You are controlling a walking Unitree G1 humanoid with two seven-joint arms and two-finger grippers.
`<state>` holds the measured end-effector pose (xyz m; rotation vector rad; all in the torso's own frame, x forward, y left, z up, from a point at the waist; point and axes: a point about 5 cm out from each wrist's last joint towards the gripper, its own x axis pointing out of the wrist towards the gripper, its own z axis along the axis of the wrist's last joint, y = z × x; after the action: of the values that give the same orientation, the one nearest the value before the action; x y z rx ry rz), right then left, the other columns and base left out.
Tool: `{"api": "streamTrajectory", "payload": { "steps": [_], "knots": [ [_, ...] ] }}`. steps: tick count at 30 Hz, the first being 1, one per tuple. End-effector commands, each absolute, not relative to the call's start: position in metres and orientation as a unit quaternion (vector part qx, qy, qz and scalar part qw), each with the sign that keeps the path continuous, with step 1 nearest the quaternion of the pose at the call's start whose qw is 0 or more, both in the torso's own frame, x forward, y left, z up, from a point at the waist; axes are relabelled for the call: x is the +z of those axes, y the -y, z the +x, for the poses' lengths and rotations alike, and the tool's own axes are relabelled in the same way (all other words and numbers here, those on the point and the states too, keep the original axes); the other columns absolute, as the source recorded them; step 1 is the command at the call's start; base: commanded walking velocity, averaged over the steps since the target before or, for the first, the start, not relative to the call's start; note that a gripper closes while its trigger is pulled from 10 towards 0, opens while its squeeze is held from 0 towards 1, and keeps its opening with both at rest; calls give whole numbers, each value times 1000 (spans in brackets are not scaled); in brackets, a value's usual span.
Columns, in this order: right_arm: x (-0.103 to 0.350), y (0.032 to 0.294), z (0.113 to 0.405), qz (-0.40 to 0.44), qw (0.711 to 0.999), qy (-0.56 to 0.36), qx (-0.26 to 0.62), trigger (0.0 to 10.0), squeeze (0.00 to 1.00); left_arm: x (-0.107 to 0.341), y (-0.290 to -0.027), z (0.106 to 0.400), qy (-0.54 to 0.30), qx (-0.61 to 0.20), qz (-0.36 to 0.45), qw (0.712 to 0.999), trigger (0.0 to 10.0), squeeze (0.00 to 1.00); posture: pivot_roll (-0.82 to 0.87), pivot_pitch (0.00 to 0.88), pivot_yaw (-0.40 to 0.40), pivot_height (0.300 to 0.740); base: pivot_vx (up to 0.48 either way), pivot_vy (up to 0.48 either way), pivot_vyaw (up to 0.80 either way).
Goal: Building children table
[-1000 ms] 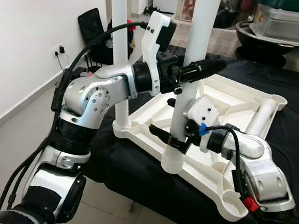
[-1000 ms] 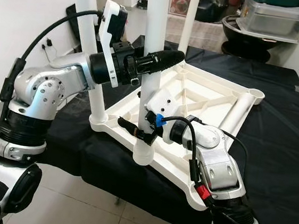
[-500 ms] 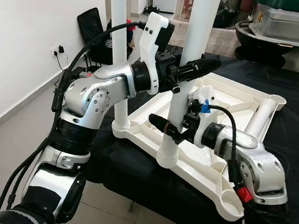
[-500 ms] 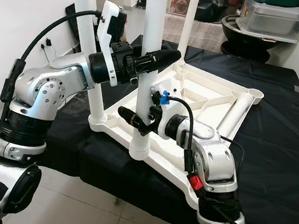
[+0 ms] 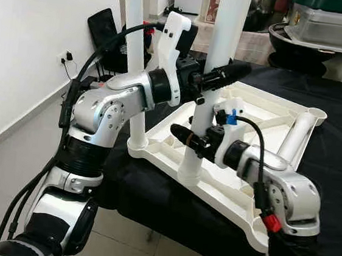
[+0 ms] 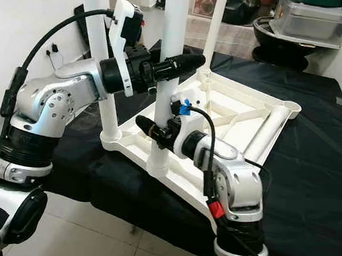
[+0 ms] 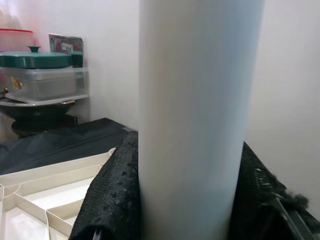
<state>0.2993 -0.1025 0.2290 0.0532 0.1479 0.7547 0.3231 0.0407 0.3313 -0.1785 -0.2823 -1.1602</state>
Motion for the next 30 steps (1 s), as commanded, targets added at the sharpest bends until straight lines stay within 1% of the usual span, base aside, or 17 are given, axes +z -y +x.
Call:
{"api": "streamTrajectory", "payload": {
  "steps": [1,13,14,15,18,19,20,21,23,24,25,26,27,29,30],
  "knots": [
    [232,91,298,28,919,-71,386,0,0,329,-17,309,125,-608,-86,779,0,0,-95,10,2,740,0,0,0],
    [235,87,297,43,922,-65,379,0,0,332,-16,311,136,-602,-91,782,0,0,-94,12,3,740,0,0,0],
    [235,89,298,43,925,-64,373,0,0,333,-17,312,145,-596,-93,784,1647,1000,-94,12,3,740,0,0,0],
    [234,90,299,43,927,-63,366,0,0,336,-18,312,155,-592,-95,786,10000,1000,-93,12,3,740,0,0,0],
    [233,92,300,41,930,-63,360,0,0,338,-21,313,164,-589,-97,785,10000,1000,-93,13,3,740,0,0,0],
    [232,95,302,40,934,-62,351,0,0,344,-29,314,177,-585,-106,784,10000,1000,-94,13,6,740,0,0,0],
    [232,95,302,40,934,-62,351,0,0,344,-29,314,177,-585,-106,784,10000,1000,-94,13,6,740,0,0,0],
    [230,97,303,39,936,-62,343,0,0,349,-39,314,188,-580,-117,784,10000,1000,-95,13,7,740,0,0,0],
    [230,97,303,39,936,-62,343,0,0,349,-39,314,188,-580,-117,784,10000,1000,-95,13,7,740,0,0,0],
    [229,101,304,37,940,-60,333,0,0,356,-49,315,201,-571,-130,785,10000,1000,-97,14,9,740,0,0,0],
    [225,113,307,31,950,-58,305,0,0,367,-71,314,222,-547,-149,794,10000,1000,-96,17,11,740,0,0,0],
    [225,113,307,31,950,-58,305,0,0,367,-71,314,222,-547,-149,794,10000,1000,-96,17,11,740,0,0,0],
    [222,121,309,26,956,-56,285,0,0,373,-85,313,236,-530,-160,799,10000,1000,-94,18,12,740,0,0,0],
    [222,121,309,26,956,-56,285,0,0,373,-85,313,236,-530,-160,799,10000,1000,-94,18,12,740,0,0,0],
    [221,141,313,25,969,-46,242,0,0,377,-106,307,245,-498,-164,816,10000,1000,-93,20,13,740,0,0,0]
  ]
}}
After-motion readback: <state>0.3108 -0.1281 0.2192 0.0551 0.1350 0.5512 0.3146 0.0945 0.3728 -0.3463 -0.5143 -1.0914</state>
